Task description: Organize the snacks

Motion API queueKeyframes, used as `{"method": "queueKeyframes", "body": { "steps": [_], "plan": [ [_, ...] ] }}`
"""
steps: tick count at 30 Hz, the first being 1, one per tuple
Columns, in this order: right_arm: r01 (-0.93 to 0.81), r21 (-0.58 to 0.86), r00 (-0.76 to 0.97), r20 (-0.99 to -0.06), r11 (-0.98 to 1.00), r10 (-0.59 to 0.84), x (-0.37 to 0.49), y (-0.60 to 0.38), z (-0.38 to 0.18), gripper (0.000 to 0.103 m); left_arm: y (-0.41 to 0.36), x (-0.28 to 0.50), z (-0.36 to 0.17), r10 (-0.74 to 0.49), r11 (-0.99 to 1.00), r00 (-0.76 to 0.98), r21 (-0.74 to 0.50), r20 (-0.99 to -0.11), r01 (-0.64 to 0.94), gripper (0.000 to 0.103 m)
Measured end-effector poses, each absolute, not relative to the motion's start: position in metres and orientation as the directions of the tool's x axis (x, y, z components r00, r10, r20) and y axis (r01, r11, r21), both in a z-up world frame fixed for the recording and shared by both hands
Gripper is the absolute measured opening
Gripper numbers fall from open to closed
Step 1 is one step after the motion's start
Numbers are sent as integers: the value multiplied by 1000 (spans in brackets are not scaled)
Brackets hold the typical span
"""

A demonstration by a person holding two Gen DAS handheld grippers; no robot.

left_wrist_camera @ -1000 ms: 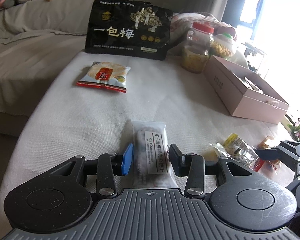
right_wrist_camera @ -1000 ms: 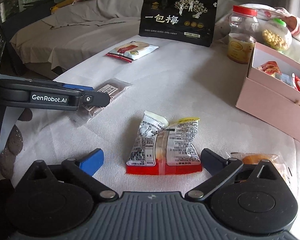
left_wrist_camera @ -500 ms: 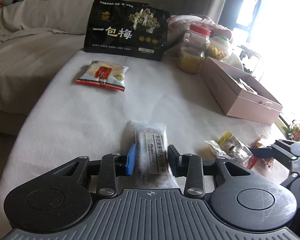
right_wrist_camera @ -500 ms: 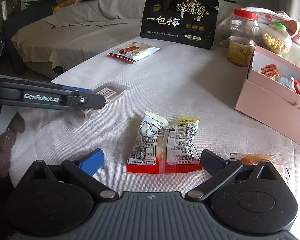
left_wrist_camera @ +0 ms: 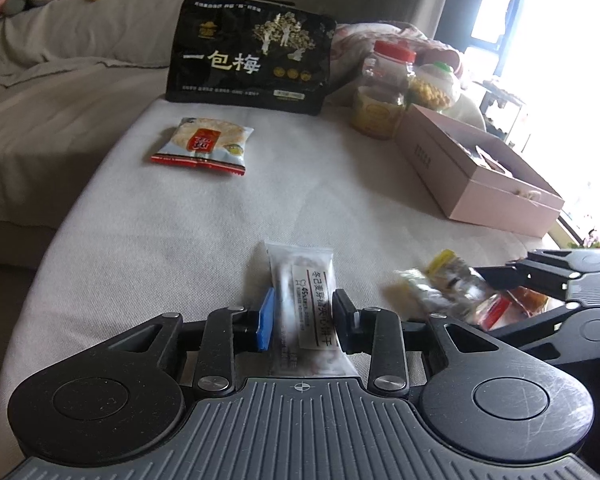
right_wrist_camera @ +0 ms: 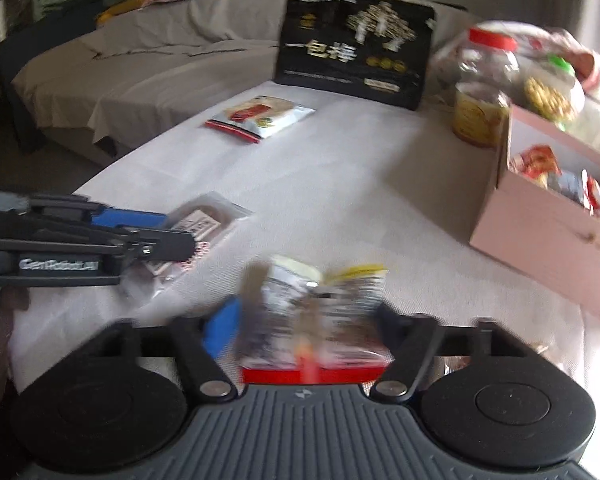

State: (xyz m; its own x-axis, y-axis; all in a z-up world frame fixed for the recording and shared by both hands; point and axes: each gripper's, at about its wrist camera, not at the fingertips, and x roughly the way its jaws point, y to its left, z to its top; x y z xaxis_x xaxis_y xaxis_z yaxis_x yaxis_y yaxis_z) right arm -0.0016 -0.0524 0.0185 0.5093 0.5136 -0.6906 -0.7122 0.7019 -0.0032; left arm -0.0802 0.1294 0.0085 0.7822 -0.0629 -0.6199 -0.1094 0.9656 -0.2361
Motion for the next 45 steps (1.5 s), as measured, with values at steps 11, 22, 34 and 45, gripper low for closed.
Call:
{"method": "queueKeyframes", "body": {
  "steps": [11, 22, 34, 45],
  "plan": [
    [-652, -16, 628, -571, 758, 528, -18, -130, 71, 59, 87, -83, 31, -164, 976, 766, -215, -621, 35, 17],
    [-484, 22, 787, -427, 875, 446, -17, -219, 111, 59, 52, -74, 66, -180, 983, 797, -121, -577, 135, 17],
    [-390, 29, 752, -567, 920, 337, -5, -221, 39, 59, 25, -68, 35, -286, 953, 651, -139, -703, 268, 24],
    [-245, 94, 739, -626, 965, 249, 0, -254, -2, 76, -25, -62, 15, -236, 919, 605, 27, -761, 392, 28]
  ]
}}
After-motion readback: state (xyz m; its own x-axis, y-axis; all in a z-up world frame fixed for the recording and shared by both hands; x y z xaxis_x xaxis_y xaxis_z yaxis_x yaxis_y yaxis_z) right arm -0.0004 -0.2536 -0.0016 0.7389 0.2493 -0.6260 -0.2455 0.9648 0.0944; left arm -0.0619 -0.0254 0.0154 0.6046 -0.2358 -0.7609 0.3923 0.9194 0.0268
